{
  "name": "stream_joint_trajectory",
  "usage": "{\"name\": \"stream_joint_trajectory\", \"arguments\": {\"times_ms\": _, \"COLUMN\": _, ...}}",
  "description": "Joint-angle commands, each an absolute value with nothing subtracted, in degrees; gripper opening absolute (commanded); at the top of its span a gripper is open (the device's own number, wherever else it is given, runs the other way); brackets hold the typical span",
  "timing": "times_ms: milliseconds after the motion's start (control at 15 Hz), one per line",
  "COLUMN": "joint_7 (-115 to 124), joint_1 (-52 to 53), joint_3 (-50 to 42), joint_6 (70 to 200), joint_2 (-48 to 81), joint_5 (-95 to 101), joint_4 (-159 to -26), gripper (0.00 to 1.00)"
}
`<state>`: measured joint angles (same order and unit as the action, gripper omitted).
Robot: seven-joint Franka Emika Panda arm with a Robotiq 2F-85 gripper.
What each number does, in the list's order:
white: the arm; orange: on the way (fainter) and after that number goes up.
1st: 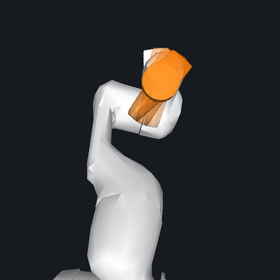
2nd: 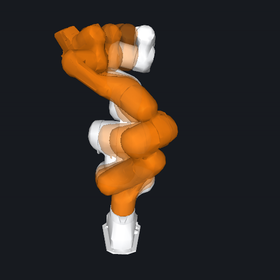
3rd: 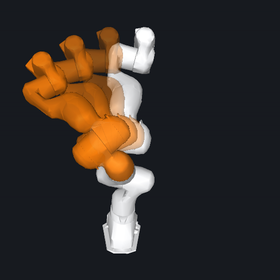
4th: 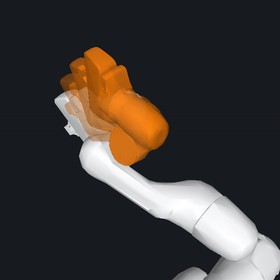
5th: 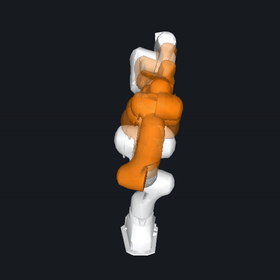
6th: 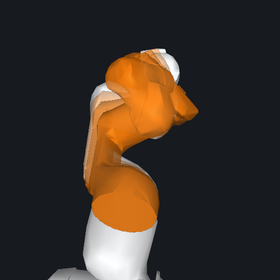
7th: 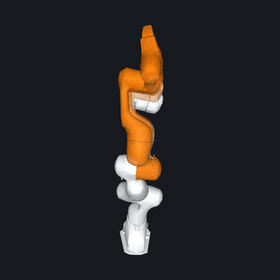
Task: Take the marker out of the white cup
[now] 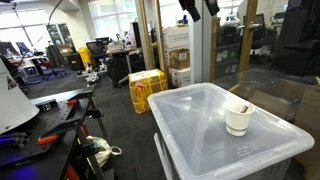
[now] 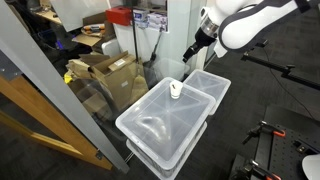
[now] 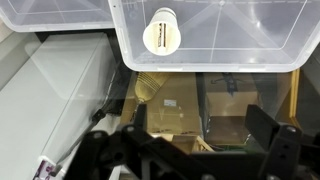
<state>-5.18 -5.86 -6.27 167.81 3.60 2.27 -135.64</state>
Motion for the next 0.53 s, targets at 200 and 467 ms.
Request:
{"name": "stream_joint_trajectory", "arguments": {"times_ms": 200, "joint_7": -16.20, "joint_1": -8.98, "joint_3": -4.51, "joint_6": 172.50, "joint_2": 10.54, "joint_5": -7.20, "joint_4": -133.48, "gripper": 1.00}}
{"name": "stream_joint_trajectory", "arguments": {"times_ms": 467, "joint_7": -22.41, "joint_1": -12.13, "joint_3": -2.22, "joint_6": 172.79, "joint_2": 14.53, "joint_5": -11.75, "joint_4": -131.71, "gripper": 1.00}}
